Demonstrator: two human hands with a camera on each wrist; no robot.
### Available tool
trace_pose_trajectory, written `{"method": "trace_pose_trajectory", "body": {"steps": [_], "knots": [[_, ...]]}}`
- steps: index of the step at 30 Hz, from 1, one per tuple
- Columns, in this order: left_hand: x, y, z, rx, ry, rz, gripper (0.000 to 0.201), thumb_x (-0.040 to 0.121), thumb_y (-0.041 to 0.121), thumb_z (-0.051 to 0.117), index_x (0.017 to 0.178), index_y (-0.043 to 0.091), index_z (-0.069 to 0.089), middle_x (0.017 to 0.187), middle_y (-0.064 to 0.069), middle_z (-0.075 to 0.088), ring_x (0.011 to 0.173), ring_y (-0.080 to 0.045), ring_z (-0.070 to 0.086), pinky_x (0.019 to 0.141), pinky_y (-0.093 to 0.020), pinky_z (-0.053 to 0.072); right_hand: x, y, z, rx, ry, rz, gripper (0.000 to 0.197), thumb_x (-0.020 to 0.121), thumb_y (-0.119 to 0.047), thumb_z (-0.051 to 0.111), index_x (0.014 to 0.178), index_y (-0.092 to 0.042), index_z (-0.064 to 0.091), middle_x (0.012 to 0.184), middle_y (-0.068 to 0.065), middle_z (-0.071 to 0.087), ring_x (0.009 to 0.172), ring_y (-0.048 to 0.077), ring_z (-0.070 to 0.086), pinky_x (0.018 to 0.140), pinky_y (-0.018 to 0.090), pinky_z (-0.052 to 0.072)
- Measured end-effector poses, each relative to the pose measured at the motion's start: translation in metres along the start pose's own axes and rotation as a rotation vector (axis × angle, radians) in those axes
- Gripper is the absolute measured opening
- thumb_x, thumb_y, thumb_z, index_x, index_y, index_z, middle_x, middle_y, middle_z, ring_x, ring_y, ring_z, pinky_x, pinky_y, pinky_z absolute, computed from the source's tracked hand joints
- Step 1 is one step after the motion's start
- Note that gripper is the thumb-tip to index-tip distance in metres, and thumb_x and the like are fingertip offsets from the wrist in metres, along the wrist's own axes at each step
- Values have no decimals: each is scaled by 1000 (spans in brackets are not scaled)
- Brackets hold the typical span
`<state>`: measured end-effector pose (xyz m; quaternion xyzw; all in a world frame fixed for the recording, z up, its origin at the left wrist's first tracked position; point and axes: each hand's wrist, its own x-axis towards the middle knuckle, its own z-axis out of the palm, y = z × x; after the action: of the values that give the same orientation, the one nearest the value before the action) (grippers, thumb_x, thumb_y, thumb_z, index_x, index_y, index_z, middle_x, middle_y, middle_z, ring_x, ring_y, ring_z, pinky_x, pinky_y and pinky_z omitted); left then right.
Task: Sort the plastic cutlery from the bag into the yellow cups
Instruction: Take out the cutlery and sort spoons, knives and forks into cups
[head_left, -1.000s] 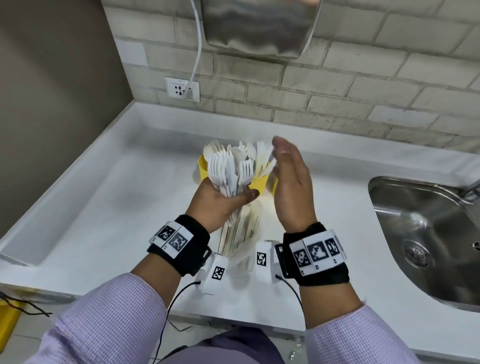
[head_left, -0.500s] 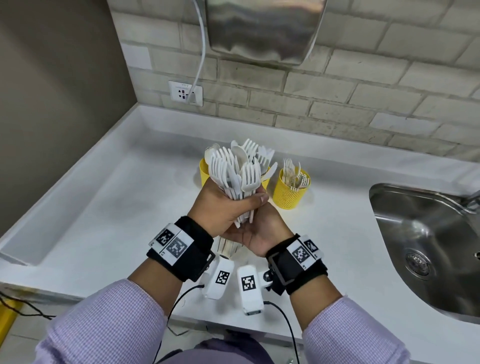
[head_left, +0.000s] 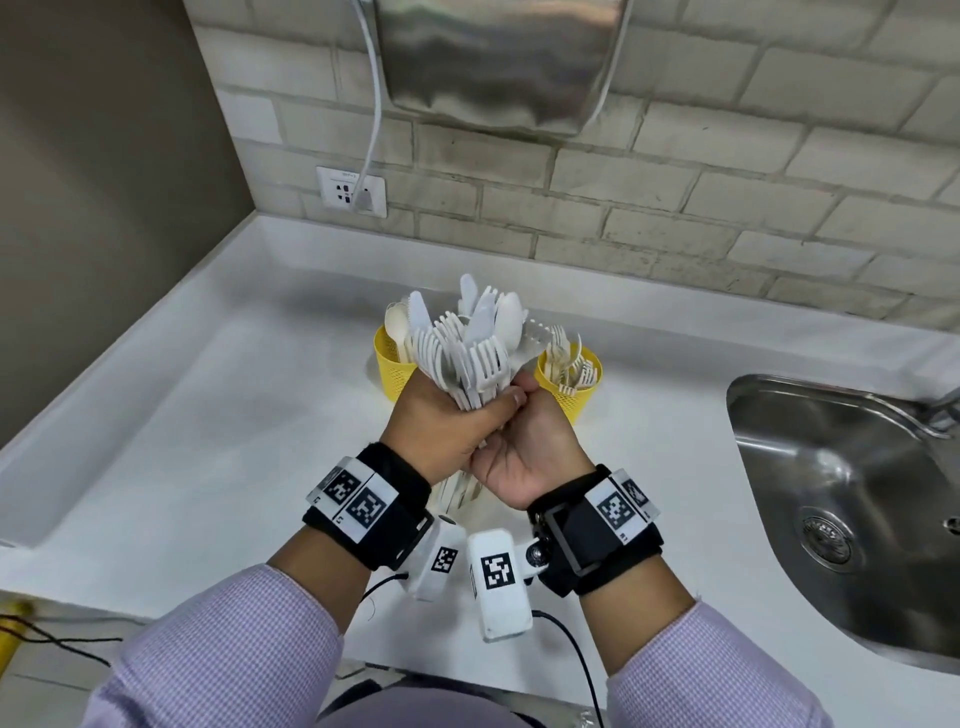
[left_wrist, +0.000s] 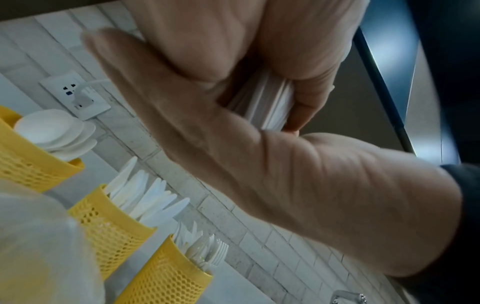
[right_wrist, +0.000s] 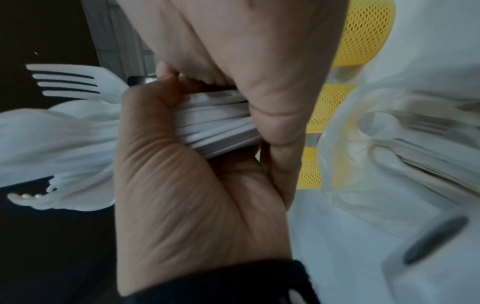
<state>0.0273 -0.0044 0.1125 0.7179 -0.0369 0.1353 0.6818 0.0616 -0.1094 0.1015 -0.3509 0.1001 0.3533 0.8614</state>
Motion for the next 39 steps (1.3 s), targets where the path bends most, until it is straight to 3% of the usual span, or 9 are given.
{"method": "trace_pose_trajectory", "body": {"steps": [3,6,8,11,14,17,23,30,39], "knots": [[2,4,2,39,-43,3,31,83,-11,73,85,20,75,79,13,77,80,-3,74,75,-16,54,4,-3,-11,-91,77,-44,41,97,-36,43,135,-25,55,134,9,61,119,30,57,90,45,58],[4,4,2,10,-57,-4,24,85,-12,70,91,10,76,87,0,79,82,-17,76,75,-26,59,0,-13,-13,-197,126,-117,18,95,-38,49,91,-22,56,89,7,53,90,28,53,86,41,52],[4,8,4,11,-62,14,28,85,-14,70,93,13,74,88,4,79,83,-13,76,75,-22,58,-7,-22,-16,-292,139,-221,32,100,-28,46,68,-22,50,65,0,44,69,20,53,83,42,48],[5,13,4,72,-53,65,38,83,-14,72,93,23,71,87,19,76,86,1,72,77,-15,54,-19,-36,-18,-492,131,-442,20,97,-5,46,84,-10,61,73,5,58,71,19,60,81,39,54],[8,9,4,54,-35,47,24,85,-8,74,101,9,72,93,-3,78,91,-21,75,84,-41,61,-28,-49,-18,-619,134,-592,22,89,-3,53,104,-8,68,94,14,68,86,29,67,83,46,59],[7,7,9,9,-28,-12,17,86,-8,72,97,5,73,92,-9,78,87,-28,76,85,-45,61,-35,-60,-21,-769,141,-723,30,79,-15,61,106,-22,72,110,17,70,100,42,67,96,59,54],[0,7,22,-27,-11,-35,19,87,-10,69,101,3,72,93,-13,77,87,-34,75,86,-55,59,-44,-69,-28,-984,39,-771,30,80,-22,68,110,-20,71,117,14,67,105,29,69,84,39,59],[-2,6,35,-39,14,-61,18,89,-11,67,100,1,71,90,-17,76,82,-38,74,81,-49,62,-46,-76,-35,-1000,35,-861,4,92,-11,70,88,-9,69,88,18,68,71,27,70,70,42,59],[1,1,30,-82,55,-122,27,92,-9,65,87,16,73,88,-13,77,72,-32,71,76,-48,60,-47,-102,-27,-802,24,-909,13,99,-8,63,88,-12,68,72,-2,69,72,18,68,73,36,59]]}}
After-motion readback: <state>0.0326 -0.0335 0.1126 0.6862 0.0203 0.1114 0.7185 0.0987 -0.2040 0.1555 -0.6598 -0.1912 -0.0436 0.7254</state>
